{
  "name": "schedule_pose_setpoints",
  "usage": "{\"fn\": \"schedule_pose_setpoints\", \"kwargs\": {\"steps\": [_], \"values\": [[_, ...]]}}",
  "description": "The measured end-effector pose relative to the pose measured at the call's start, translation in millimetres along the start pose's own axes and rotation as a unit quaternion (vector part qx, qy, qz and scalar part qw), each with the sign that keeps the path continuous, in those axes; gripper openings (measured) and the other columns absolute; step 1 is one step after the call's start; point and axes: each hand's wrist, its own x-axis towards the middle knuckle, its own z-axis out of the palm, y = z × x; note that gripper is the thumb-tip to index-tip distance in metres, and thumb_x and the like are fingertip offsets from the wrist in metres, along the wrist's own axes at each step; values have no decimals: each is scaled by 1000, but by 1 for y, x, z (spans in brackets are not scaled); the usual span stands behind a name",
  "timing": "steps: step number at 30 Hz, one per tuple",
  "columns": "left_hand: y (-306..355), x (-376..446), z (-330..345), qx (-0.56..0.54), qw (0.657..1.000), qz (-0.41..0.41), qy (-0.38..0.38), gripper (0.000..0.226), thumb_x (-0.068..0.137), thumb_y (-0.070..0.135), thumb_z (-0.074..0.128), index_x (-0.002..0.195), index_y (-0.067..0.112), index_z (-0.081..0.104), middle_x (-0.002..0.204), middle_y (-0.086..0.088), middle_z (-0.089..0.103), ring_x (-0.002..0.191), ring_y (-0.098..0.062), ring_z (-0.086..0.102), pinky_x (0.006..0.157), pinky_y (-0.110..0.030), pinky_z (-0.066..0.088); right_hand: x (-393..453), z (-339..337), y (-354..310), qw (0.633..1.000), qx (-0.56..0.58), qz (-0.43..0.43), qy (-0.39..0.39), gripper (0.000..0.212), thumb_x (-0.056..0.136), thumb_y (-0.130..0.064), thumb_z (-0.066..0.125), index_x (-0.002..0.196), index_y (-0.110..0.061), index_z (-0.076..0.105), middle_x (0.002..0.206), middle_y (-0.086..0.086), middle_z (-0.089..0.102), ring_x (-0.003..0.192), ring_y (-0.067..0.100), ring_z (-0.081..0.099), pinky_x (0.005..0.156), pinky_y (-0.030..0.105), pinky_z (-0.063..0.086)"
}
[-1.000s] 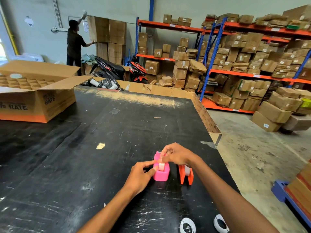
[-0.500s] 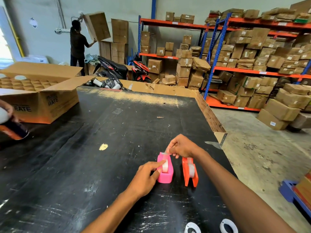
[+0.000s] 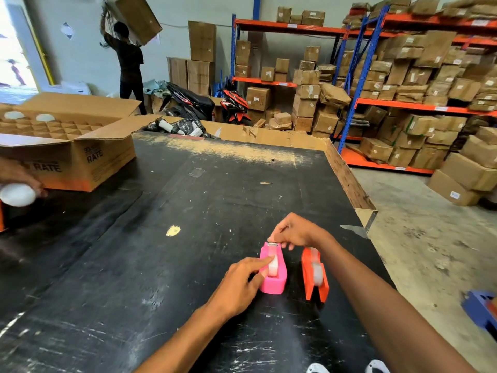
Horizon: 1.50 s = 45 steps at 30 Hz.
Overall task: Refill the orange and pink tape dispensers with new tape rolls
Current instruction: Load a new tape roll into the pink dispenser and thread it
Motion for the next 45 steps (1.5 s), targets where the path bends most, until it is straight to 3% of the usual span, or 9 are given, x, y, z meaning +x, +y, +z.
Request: {"fn": "schedule_pose_setpoints", "kwargs": {"steps": [8, 14, 22, 30, 34, 37, 41, 43, 45], "values": [[0, 2, -2, 6, 1000, -4, -10, 39, 95, 23, 50, 133, 24, 54, 130, 2, 60, 119, -9, 56, 105, -33, 44, 12, -4, -7, 993, 36, 99, -61, 22, 86, 1, 62, 105, 9, 67, 41, -4, 65, 37, 5, 60, 42, 17, 54], [2, 5, -5, 15, 1000, -8, -24, 38, 95, 26, 51, 133, 25, 55, 126, 3, 61, 115, -9, 58, 102, -32, 46, 16, -2, -8, 987, 51, 133, -75, 16, 85, 2, 63, 74, -7, 71, 41, 0, 65, 37, 6, 61, 44, 18, 55], [8, 6, -11, 33, 998, -13, -43, 41, 94, 24, 52, 135, 25, 53, 122, -2, 62, 109, -14, 60, 100, -31, 46, 9, 2, -6, 988, 52, 141, -39, 21, 90, -1, 55, 105, 8, 66, 44, 3, 66, 39, 10, 64, 45, 22, 58], [9, 4, -13, 6, 999, -22, -49, 47, 91, 20, 54, 137, 28, 49, 117, -8, 68, 101, -15, 65, 99, -38, 49, -13, 2, -6, 995, 37, 85, 42, 22, 94, -12, 53, 90, 6, 65, 65, 10, 61, 43, 14, 62, 47, 23, 56], [16, -1, -13, -49, 997, -48, -38, 53, 93, 14, 55, 143, 25, 40, 127, 7, 61, 116, -10, 59, 96, -11, 43, -41, -8, -6, 995, 8, 33, 89, 18, 91, -14, 56, 78, -7, 65, 65, 7, 61, 49, 13, 59, 46, 20, 52], [22, -6, -13, 13, 999, -9, 36, 53, 92, 21, 58, 142, 20, 42, 131, 17, 42, 128, -5, 40, 106, -14, 29, -73, -15, -5, 993, -57, -4, 108, 19, 90, -16, 57, 84, -5, 71, 72, 9, 65, 53, 9, 58, 45, 14, 46], [49, -20, -12, 42, 992, 67, 103, 38, 87, 18, 63, 125, 18, 61, 123, 15, 48, 121, -3, 40, 97, -1, 23, -124, -20, 4, 986, -104, -30, 126, 23, 88, -17, 58, 78, -3, 73, 68, 12, 70, 54, 6, 56, 58, 21, 49], [62, -29, -7, 39, 990, 104, 86, 31, 83, 21, 64, 113, 16, 69, 116, 9, 61, 114, -9, 51, 98, -11, 33, -152, -22, 10, 985, -125, -28, 114, 23, 88, -19, 58, 73, -9, 72, 61, 4, 65, 53, 5, 54, 61, 30, 50], [70, -38, 0, 41, 992, 121, 19, 27, 83, 24, 66, 108, 16, 72, 110, 6, 68, 106, -8, 56, 95, -22, 42, -180, -20, 12, 985, -152, -16, 82, 20, 89, -22, 60, 74, -19, 72, 63, 2, 64, 51, 3, 52, 59, 22, 46]]}}
